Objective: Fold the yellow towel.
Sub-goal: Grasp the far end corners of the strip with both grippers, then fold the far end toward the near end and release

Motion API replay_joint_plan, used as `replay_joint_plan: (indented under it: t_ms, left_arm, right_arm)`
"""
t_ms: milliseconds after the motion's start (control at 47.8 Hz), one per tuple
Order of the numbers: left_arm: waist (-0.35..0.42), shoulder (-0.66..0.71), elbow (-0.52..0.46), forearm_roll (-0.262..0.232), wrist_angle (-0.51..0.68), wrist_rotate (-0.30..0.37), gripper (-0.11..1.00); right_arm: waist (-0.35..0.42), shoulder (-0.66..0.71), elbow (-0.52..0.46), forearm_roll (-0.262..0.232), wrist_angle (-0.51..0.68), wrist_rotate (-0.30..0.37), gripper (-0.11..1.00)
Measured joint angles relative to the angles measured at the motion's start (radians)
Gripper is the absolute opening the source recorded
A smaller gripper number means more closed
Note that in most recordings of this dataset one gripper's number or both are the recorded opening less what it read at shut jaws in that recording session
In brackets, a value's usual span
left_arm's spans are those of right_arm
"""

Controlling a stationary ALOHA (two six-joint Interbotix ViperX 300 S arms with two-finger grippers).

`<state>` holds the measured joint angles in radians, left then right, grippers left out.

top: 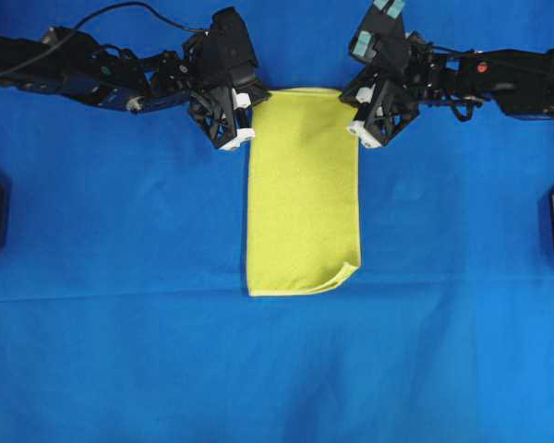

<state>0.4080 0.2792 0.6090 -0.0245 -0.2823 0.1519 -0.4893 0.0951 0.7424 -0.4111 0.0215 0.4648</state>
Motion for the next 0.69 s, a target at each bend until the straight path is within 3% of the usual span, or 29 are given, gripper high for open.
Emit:
replay_joint_plan:
  t_ms: [146,502,690]
  left_arm:
    - [0.003,-0.06,-0.003,-0.002,0.015,0.057,0.04]
    - [0.008,-0.086,-0.006,-0.002,0.052,0.08,0.04]
    - [-0.02,-0.161,-0.003,0.0,0.158,0.077,0.04]
  right_arm:
    - [-0.023,-0.057,-0.011,-0.017,0.044,-0.006,0.05]
    - [-0.028,-0.083,-0.009,-0.025,0.06,0.008,0.05]
    - [0.028,-0.158,0.017,-0.014,0.107,0.012,0.05]
